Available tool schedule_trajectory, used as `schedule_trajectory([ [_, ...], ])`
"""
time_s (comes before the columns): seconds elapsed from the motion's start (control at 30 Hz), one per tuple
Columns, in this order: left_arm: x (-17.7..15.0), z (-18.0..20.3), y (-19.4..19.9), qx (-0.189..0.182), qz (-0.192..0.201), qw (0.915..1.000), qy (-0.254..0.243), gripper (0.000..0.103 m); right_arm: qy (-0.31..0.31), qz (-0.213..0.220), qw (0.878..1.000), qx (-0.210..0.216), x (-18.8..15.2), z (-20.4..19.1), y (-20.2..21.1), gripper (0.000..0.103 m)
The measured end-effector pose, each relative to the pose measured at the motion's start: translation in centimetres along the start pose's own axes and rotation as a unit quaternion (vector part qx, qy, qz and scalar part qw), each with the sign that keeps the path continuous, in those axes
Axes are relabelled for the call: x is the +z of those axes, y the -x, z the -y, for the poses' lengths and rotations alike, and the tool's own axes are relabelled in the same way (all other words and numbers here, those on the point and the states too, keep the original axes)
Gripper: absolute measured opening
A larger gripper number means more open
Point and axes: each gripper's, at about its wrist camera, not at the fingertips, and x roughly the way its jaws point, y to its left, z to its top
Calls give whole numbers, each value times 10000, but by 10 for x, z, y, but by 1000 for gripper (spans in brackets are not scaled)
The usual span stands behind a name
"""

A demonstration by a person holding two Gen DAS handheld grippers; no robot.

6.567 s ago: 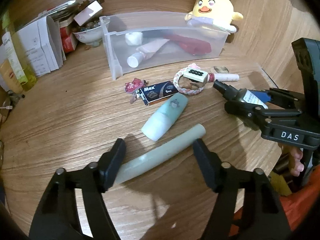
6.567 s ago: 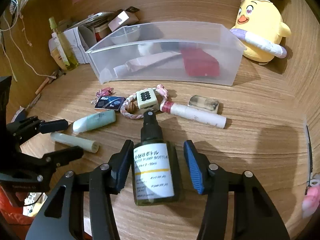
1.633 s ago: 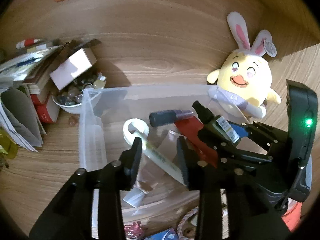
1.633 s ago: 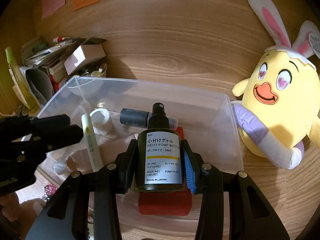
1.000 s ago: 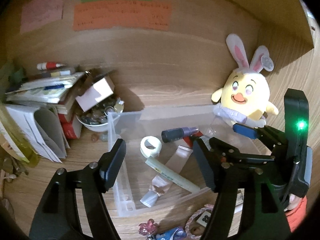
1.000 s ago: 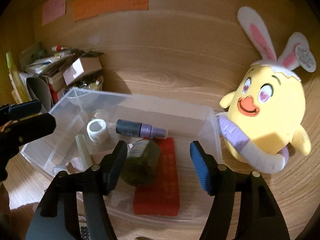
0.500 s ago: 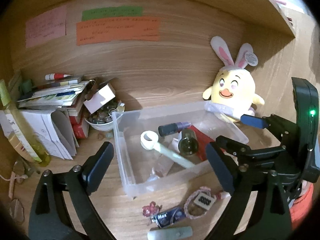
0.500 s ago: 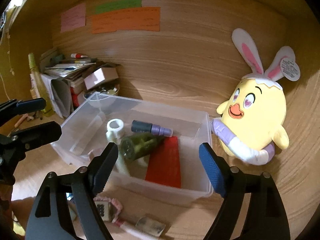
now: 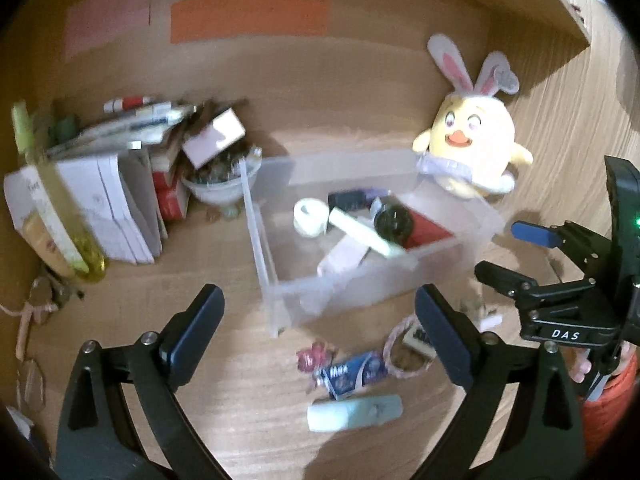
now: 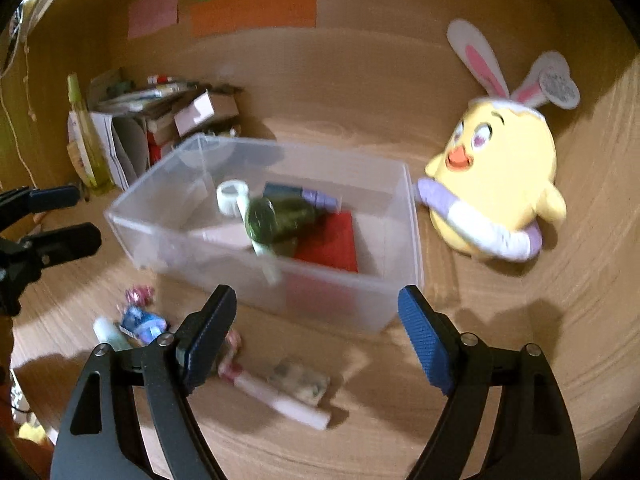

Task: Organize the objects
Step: 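Withdraw both tools from the box toward the remaining items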

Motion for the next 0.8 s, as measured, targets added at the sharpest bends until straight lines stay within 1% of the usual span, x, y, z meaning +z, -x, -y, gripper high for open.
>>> schedule_trajectory([
  [0.1, -12, -2, -5, -3, -196, 9998, 47, 97, -98, -151, 9998, 69, -14, 2, -2, 81],
  [0.23, -26, 0, -10, 136, -384, 9992, 10, 97, -143, -454, 9983, 348, -34, 0, -10, 81],
  [0.4, -43, 9, -8, -105, -642, 9979, -18, 97, -186, -751, 9955, 552, -50, -2, -19, 81],
  [0.57, -57, 20, -11, -87, -841, 9962, -191, 97, -257, -906, 9930, 708, -51, -2, -25, 80],
  [0.63, -62, 22, -15, -99, -941, 9953, -222, 97, -294, -917, 9926, 742, -52, -1, -25, 74],
  [0.67, -64, 23, -17, -112, -988, 9948, -227, 97, -319, -880, 9929, 735, -53, 0, -23, 65],
  [0.7, -65, 24, -18, -126, -1017, 9945, -228, 97, -323, -868, 9930, 728, -53, 0, -22, 60],
  [0.77, -67, 25, -19, -180, -1067, 9939, -220, 97, -299, -829, 9936, 706, -54, 2, -19, 59],
  [0.8, -67, 25, -20, -209, -1082, 9937, -216, 97, -294, -812, 9938, 701, -55, 2, -18, 56],
])
